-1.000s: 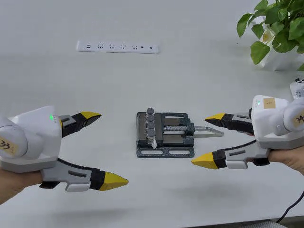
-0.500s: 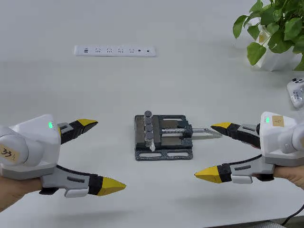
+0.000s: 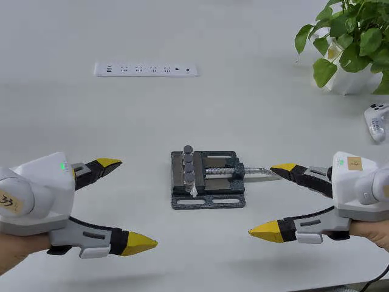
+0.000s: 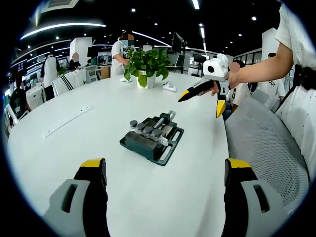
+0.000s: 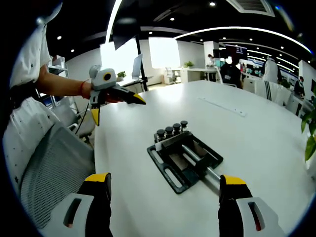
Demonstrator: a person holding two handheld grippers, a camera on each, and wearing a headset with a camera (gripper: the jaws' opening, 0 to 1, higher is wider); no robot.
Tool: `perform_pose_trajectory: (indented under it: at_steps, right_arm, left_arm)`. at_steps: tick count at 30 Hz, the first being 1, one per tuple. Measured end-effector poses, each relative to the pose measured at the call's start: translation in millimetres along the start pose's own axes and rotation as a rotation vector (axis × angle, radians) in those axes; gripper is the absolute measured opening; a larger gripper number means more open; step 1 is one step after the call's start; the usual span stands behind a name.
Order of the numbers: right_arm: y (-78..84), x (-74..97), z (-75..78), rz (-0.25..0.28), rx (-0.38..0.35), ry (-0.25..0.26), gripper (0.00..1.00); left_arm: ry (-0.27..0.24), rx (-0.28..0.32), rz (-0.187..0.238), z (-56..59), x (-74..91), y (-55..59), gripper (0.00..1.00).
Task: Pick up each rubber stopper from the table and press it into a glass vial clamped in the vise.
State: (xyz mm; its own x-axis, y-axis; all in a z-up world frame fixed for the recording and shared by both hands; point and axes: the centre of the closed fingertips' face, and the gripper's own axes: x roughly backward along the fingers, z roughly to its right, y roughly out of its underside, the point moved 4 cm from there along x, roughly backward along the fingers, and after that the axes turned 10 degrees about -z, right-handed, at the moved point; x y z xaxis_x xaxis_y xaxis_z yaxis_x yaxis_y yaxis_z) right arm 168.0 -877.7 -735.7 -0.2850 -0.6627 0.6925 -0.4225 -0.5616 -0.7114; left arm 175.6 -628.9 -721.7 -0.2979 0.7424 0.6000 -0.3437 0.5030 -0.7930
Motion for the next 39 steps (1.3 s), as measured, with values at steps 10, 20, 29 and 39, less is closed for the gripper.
perform_pose_trajectory:
  at_steps: [10,20,29,39]
  right_arm:
    - [-3.4,0.7,1.9,0.003,0.008,0.003,0.89]
    - [-3.4,-1.6,-1.7,-0.008,0.021,-0.013,0.9]
    - [-4.3,-1.0,-2.6,-0.003,0.022,-0.014,0.9]
    - [-5.1,0.7,-3.3,-0.003,0.025,-0.012,0.89]
  left_arm:
    - [0.001,0.004,-0.003,3.6,-0.5,-1.3,0.99]
    - [0.012,0.001,-0.01,4.4,-2.2,1.0,0.99]
    - [0.017,-0.002,-0.014,3.0,-2.2,2.9,0.99]
    - [0.017,-0.007,-0.015,5.0,-1.5,1.6,0.99]
